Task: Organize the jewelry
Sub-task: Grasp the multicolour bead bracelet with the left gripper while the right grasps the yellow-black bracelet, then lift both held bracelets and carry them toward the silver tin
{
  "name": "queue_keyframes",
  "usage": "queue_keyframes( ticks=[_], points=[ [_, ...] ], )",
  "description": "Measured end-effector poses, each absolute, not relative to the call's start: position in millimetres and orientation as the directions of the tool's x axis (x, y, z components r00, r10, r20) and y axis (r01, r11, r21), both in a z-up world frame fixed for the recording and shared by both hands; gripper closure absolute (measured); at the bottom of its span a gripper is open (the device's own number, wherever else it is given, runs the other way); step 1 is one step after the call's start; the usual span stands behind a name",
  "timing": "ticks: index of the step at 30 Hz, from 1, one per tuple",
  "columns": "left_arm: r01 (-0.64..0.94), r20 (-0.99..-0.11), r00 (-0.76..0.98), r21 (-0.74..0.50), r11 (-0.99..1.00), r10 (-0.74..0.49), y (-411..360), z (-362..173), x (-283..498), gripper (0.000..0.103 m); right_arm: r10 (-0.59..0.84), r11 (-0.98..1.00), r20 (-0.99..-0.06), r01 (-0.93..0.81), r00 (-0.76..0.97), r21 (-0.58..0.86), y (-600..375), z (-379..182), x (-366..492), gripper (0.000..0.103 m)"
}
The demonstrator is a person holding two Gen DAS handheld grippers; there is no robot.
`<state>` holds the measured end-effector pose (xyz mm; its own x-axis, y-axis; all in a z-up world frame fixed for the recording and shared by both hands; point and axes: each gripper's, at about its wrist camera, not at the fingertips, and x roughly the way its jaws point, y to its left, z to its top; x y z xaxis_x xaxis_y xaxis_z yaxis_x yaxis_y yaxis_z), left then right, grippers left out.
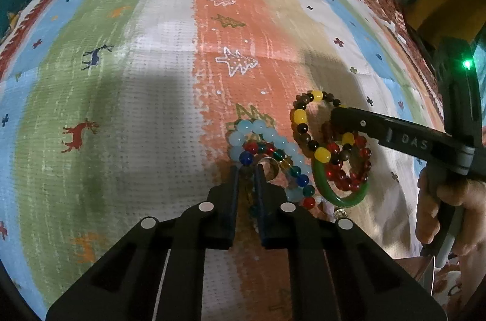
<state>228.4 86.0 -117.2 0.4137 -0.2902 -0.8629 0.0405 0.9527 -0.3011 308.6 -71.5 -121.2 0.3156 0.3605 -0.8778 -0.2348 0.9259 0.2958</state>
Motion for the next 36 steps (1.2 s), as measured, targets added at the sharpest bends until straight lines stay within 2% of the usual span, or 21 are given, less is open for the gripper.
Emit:
queue_keyframes(
  ticks=[2,5,36],
  points=[
    [0.04,-0.863,0.417,-0.298,0.954,-0.286,86,-116,228,0.094,0.375,0.92,-0.874,-0.239,0.308,0.311,-71,-121,308,0.085],
    [0.039,-0.863,0.418,-0.294,0.955,-0.282,87,-115,227,0.094,0.368,0.921,-0.874,-0.252,0.317,0.297,-69,-117,307,0.09],
    [0.093,-0.834,0.488,-0.247,0.965,-0.26,70,-62,203,0.094,0.228,0.95,-0.884,-0.293,0.408,0.11,-87,-62,258,0.091]
  ],
)
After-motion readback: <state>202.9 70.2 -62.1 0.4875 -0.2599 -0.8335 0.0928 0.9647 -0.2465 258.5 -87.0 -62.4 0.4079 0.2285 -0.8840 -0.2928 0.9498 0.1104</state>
